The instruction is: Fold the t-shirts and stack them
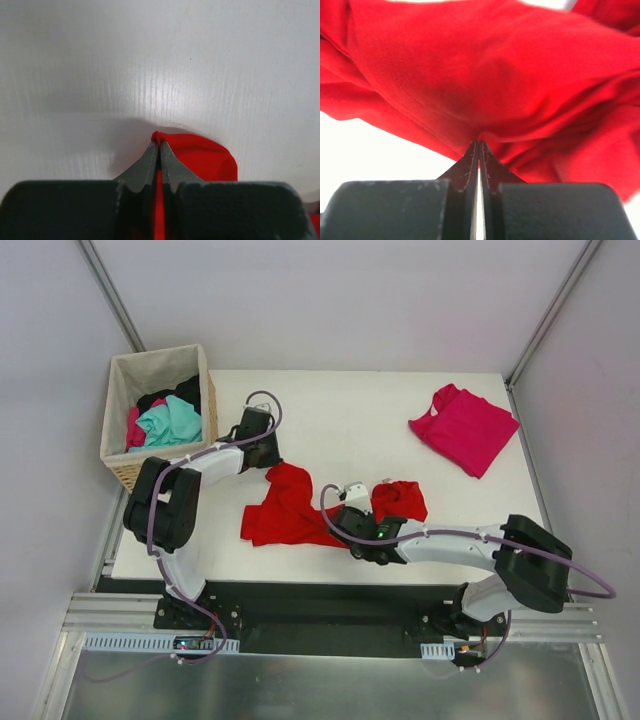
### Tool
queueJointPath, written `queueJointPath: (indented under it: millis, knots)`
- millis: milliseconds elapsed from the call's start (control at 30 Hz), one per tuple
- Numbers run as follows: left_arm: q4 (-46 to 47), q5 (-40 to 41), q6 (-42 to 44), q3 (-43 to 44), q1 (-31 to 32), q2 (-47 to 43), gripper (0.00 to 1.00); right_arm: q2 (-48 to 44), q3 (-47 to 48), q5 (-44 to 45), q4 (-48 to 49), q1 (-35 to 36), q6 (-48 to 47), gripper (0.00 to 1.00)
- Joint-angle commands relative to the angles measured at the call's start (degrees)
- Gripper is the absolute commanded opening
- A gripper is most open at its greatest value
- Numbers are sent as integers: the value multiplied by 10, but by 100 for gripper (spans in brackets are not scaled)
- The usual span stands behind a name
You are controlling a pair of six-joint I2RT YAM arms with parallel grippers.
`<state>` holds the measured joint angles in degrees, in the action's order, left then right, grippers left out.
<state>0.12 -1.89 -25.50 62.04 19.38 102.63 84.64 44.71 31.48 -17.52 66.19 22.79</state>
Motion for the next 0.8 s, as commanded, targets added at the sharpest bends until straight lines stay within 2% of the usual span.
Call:
queueJointPath:
  millis: [0,233,433,500,767]
  knots:
    - [1,15,10,8,-8,-79,0,-54,85,59,-61,-1,-44,1]
    - [-65,26,24,79,-11,-172,0,-109,238,124,-130,-10,-130,1]
    - [-82,21,31,91,-11,-283,0,-162,335,181,-161,4,-211,1]
    - [-80,1,37,80,-11,-336,0,-192,345,196,-159,8,-224,1]
    - [-65,-53,70,75,-11,-538,0,-311,386,257,-59,11,-407,1]
